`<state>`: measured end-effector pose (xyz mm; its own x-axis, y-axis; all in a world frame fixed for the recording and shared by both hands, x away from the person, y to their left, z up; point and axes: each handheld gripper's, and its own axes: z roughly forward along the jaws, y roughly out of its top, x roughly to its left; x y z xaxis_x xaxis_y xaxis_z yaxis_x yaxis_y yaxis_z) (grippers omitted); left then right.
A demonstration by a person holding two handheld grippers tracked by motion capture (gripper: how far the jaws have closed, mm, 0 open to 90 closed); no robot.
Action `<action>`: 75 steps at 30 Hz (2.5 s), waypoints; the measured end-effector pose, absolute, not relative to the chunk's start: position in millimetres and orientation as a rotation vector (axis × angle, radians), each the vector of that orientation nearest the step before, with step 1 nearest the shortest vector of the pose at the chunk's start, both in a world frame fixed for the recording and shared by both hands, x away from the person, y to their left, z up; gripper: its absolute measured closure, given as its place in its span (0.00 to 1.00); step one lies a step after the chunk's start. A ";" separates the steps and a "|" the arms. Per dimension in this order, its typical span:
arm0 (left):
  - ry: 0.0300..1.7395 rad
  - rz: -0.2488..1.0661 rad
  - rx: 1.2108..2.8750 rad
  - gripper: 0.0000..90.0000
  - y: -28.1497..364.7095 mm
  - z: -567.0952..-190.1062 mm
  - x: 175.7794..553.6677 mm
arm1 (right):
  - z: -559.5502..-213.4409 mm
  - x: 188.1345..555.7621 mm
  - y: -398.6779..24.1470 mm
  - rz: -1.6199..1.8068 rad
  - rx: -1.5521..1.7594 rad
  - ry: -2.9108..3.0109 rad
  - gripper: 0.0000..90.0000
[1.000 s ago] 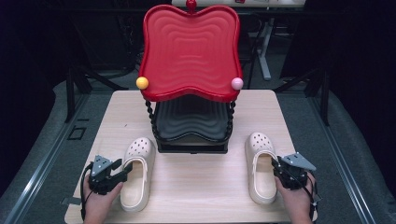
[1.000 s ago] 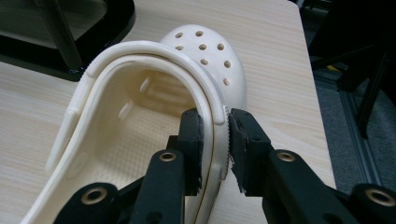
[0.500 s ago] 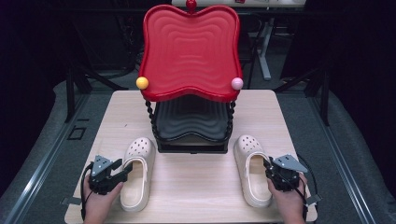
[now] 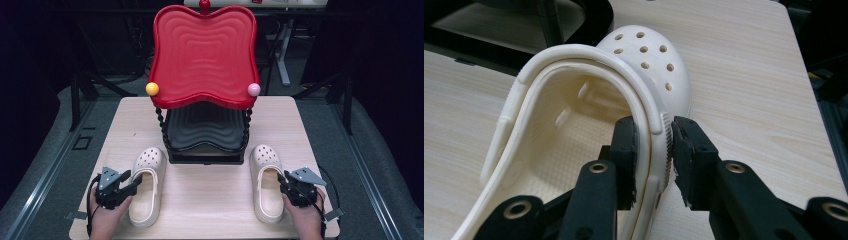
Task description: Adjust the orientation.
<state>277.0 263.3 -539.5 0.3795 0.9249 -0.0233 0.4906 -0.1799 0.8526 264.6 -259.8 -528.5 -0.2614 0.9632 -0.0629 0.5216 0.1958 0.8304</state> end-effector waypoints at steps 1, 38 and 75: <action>1.233 0.667 1.815 0.57 263.7 -539.0 276.7 | -528.5 264.0 -260.8 0.948 1.376 1.877 0.78; 1.166 0.746 1.864 0.63 254.0 -530.2 268.4 | -522.3 260.2 -250.8 0.905 1.195 1.885 0.75; 1.217 0.804 1.917 0.82 252.5 -534.0 280.4 | -524.4 270.6 -245.6 0.808 1.213 1.916 0.84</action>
<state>280.4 252.5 -534.0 0.3606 0.9243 0.1254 0.4779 -0.2985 0.8261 270.6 -245.6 -524.4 -0.3003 0.9235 -0.2387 0.4737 0.3616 0.8030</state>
